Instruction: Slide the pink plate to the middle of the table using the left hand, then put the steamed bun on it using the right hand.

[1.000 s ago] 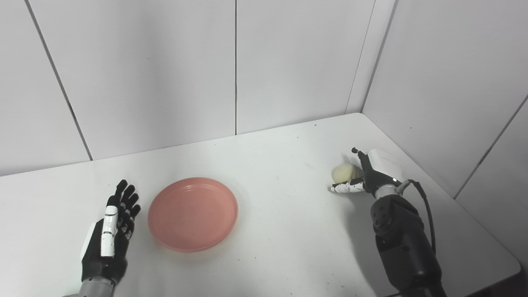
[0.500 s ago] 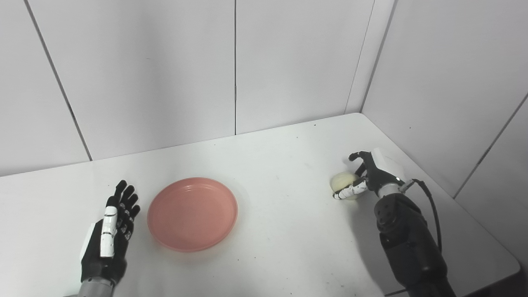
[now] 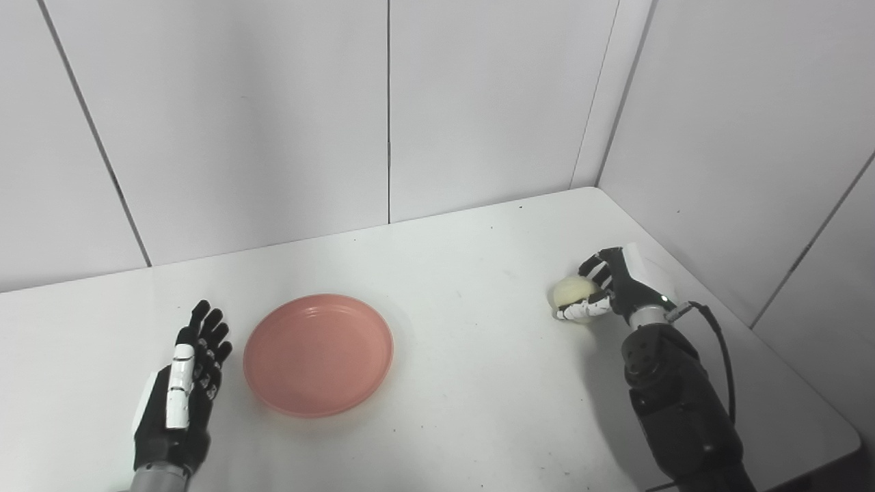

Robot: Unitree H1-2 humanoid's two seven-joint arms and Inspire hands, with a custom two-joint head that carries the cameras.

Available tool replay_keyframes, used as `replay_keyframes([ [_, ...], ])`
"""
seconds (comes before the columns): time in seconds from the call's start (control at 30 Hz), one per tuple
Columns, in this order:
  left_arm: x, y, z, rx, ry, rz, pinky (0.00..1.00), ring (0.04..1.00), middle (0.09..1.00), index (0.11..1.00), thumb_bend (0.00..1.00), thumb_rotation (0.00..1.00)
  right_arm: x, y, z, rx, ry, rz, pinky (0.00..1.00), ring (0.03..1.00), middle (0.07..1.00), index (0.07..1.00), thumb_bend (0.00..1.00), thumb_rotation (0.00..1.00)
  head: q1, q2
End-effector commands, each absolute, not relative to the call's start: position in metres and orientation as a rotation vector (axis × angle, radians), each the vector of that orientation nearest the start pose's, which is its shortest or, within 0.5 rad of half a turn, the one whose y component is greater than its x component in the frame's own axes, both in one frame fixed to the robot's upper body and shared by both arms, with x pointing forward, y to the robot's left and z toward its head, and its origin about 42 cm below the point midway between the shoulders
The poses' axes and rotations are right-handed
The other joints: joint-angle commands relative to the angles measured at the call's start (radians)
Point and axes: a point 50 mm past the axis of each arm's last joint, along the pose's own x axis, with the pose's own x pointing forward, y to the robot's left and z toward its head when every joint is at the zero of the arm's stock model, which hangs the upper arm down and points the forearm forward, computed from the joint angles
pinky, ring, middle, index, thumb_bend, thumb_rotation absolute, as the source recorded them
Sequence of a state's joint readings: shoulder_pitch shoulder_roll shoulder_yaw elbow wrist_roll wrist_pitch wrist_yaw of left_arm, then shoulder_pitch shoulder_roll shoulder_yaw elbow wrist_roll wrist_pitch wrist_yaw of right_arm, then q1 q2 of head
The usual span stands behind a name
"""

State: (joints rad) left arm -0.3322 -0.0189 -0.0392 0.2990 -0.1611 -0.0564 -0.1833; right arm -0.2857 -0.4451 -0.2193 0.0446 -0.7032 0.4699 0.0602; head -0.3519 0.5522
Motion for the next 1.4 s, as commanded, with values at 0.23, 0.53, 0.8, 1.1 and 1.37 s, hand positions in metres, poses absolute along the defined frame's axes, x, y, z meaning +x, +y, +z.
replay_keyframes([
  [0.23,0.377,0.121,0.121,-0.160,-0.092,-0.307,1.00,1.000,1.000,1.000,0.58,1.00,0.354,-0.386,0.254,-0.958,-0.098,-0.448,0.19,0.267,0.469,0.485,0.52,0.00,0.140,-0.003],
  [0.53,0.378,0.106,0.116,-0.168,-0.095,-0.304,1.00,1.000,1.000,1.000,0.56,1.00,0.353,-0.316,0.270,-0.823,-0.237,-0.187,0.23,0.292,0.403,0.515,0.51,0.00,0.247,-0.005],
  [0.8,0.377,0.094,0.114,-0.182,-0.098,-0.299,1.00,1.000,1.000,1.000,0.54,1.00,0.358,-0.260,0.279,-0.802,-0.338,0.008,0.21,0.274,0.401,0.504,0.51,0.00,0.342,-0.003],
  [1.1,0.379,0.083,0.109,-0.150,-0.123,-0.272,1.00,1.000,1.000,1.000,0.55,1.00,0.372,-0.204,0.272,-0.790,-0.369,0.169,0.16,0.231,0.423,0.496,0.51,0.00,0.417,-0.001],
  [1.37,0.381,0.079,0.108,-0.139,-0.137,-0.242,1.00,1.000,1.000,1.000,0.56,1.00,0.396,-0.174,0.248,-0.831,-0.348,0.246,0.13,0.190,0.462,0.485,0.52,0.00,0.441,0.000],
])
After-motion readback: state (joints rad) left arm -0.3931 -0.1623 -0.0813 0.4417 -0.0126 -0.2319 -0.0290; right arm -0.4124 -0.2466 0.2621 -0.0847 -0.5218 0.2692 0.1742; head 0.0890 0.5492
